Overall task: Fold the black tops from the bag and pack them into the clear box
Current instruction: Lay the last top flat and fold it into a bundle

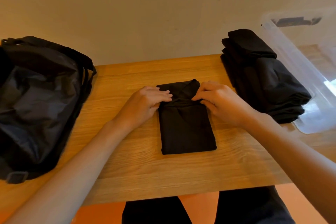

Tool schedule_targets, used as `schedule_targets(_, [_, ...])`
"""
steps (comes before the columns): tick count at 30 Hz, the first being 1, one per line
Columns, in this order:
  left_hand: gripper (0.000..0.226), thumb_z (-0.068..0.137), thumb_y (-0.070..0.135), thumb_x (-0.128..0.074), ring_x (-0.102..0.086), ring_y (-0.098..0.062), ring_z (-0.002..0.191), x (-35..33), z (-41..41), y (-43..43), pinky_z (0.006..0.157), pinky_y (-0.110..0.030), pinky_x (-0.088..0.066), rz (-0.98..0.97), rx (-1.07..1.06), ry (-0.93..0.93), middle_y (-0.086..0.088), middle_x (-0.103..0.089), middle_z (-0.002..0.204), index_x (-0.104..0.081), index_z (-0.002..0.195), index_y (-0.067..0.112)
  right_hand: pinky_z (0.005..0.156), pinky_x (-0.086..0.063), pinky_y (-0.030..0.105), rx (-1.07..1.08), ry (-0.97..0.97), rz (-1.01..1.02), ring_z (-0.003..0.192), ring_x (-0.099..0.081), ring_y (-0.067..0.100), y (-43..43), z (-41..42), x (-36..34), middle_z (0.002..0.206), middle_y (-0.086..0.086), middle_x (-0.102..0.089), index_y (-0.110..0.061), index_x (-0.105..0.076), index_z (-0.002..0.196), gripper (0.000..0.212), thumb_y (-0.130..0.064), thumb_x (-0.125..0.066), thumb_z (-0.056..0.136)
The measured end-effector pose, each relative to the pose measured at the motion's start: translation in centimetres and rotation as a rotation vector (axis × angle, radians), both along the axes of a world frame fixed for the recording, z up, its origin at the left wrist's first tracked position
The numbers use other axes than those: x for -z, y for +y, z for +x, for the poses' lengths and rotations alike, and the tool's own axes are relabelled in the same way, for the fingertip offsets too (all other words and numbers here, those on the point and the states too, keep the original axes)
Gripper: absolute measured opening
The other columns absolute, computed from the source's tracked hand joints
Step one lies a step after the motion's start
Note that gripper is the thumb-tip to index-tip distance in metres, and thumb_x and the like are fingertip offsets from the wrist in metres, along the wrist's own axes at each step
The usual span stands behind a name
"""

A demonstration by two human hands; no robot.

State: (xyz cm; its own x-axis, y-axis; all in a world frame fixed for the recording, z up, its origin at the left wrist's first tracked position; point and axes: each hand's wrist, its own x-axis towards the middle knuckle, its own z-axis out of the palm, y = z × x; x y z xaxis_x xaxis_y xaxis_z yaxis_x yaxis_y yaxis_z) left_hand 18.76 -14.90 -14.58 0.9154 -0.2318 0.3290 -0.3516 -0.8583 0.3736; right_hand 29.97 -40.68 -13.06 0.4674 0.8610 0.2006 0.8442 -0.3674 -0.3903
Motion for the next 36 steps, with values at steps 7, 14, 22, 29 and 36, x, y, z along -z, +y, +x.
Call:
schedule_targets(7, [0.046, 0.081, -0.017, -0.065, -0.063, -0.021, 0.125, 0.5, 0.4, 0.7, 0.11, -0.035, -0.043, 0.112, 0.062, -0.056, -0.011, -0.069, 0.129, -0.073, 0.12, 0.004, 0.091, -0.053, 0.032, -0.027, -0.056, -0.03, 0.11, -0.056, 0.017, -0.5, 0.2, 0.6, 0.116, 0.0, -0.063, -0.015, -0.072, 0.124, 0.04, 0.005, -0.063, 0.091])
schedule_targets(14, [0.05, 0.087, 0.007, -0.053, -0.05, -0.012, 0.14, -1.4, -1.0, -1.6, 0.117, -0.036, -0.041, -0.347, -0.194, -0.015, -0.006, -0.059, 0.144, -0.063, 0.136, 0.005, 0.094, -0.049, 0.043, 0.248, -0.135, 0.219, 0.11, -0.059, 0.019, 1.1, -1.5, -0.6, 0.115, 0.0, -0.067, -0.014, -0.074, 0.116, 0.038, -0.019, -0.043, 0.096])
schedule_targets(22, [0.086, 0.095, 0.072, 0.0, 0.021, -0.006, 0.154, 0.6, -0.4, -3.1, 0.128, -0.039, 0.002, 0.246, -0.266, 0.358, 0.007, 0.017, 0.17, 0.003, 0.164, 0.021, 0.124, 0.014, 0.035, 0.343, -0.036, -0.375, 0.155, 0.019, 0.015, 5.4, -3.0, 1.4, 0.171, 0.002, 0.009, -0.018, 0.001, 0.163, 0.076, -0.06, 0.005, 0.1])
schedule_targets(29, [0.095, 0.087, 0.081, -0.008, 0.02, -0.01, 0.155, 1.0, 0.2, -2.4, 0.129, -0.041, 0.003, 0.294, -0.286, 0.364, 0.008, 0.022, 0.168, 0.006, 0.164, 0.025, 0.125, 0.015, 0.036, 0.398, 0.057, -0.362, 0.152, 0.025, 0.012, 5.1, -2.9, 2.0, 0.168, -0.001, 0.021, -0.02, 0.01, 0.162, 0.079, -0.065, -0.006, 0.099])
schedule_targets(36, [0.075, 0.104, 0.059, -0.012, 0.016, -0.012, 0.156, 1.1, -0.6, -4.0, 0.128, -0.037, 0.004, 0.171, -0.31, 0.214, 0.001, 0.012, 0.171, -0.003, 0.164, 0.015, 0.123, 0.019, 0.043, 0.366, -0.193, -0.341, 0.155, 0.021, 0.022, 5.1, -3.4, 0.8, 0.17, 0.006, 0.004, -0.018, -0.005, 0.162, 0.071, -0.056, 0.002, 0.103])
